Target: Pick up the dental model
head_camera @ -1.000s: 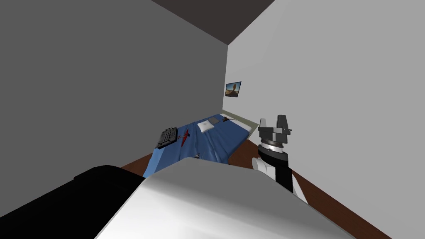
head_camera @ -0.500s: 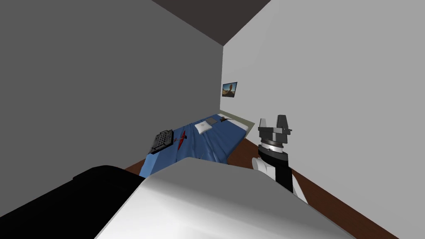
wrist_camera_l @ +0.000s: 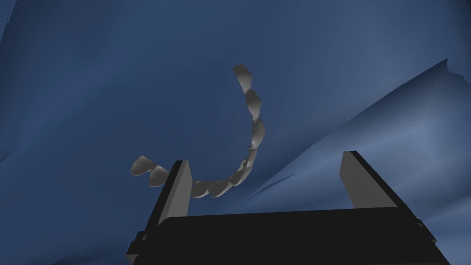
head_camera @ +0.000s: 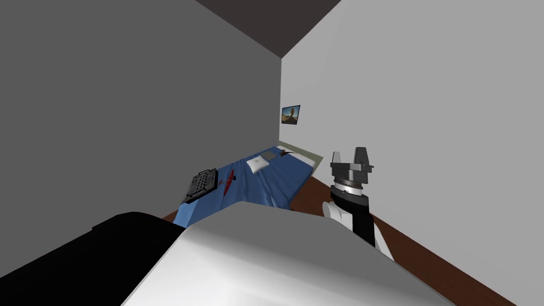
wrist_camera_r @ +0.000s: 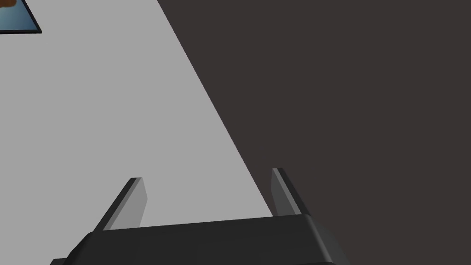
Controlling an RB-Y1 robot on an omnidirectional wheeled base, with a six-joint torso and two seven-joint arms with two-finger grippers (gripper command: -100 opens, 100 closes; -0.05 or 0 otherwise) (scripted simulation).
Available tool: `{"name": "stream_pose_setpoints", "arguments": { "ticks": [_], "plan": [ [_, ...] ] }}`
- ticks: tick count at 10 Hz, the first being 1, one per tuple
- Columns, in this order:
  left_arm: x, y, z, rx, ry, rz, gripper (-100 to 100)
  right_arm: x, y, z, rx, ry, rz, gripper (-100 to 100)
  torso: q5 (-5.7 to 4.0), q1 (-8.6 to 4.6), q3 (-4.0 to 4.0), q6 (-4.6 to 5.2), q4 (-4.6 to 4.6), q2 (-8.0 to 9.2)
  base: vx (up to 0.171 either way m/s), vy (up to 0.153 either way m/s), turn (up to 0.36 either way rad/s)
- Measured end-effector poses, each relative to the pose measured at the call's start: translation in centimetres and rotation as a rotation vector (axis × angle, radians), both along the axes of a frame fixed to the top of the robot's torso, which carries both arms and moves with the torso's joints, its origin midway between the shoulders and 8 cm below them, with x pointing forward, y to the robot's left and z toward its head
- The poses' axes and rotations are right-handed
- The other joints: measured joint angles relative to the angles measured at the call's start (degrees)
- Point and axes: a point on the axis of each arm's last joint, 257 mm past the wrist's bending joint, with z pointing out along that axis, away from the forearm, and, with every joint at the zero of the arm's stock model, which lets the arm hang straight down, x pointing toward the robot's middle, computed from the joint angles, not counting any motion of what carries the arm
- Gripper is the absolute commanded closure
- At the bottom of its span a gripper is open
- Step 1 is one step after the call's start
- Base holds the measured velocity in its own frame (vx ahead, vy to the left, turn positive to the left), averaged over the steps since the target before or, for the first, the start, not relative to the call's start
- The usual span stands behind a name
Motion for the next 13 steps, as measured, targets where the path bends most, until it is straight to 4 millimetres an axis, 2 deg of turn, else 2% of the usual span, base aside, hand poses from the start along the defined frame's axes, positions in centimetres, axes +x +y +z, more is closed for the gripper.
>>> {"name": "stream_pose_setpoints", "arguments": {
  "ticks": [1, 2, 3, 13],
  "plan": [
    [-0.2, -0.5, -0.2, -0.007, 0.006, 0.002, -100, 0.0, 0.0, 0.0, 0.0, 0.0, 0.0, 0, 0.0, 0.03, 0.01, -0.01, 0.0, 0.02, 0.011, 0.0, 0.001],
    [-0.2, -0.5, -0.2, -0.007, 0.006, 0.002, 0, 0.0, 0.0, 0.0, 0.0, 0.0, 0.0, 0, 0.0, 0.04, 0.04, -0.01, 0.01, 0.08, 0.0, 0.0, 0.0],
    [-0.2, -0.5, -0.2, -0.007, 0.006, 0.002, -100, 0.0, 0.0, 0.0, 0.0, 0.0, 0.0, 0, 0.0, 0.04, 0.06, 0.0, 0.02, 0.11, 0.007, 0.001, 0.005],
    [-0.9, -0.8, -2.3, -0.008, 0.008, -0.005, -100, 0.0, 0.0, 0.0, 0.0, 0.0, 0.0, 0, 0.0, 0.13, 0.11, 0.0, 0.04, -0.63, 0.009, -0.001, 0.008]
  ]
}}
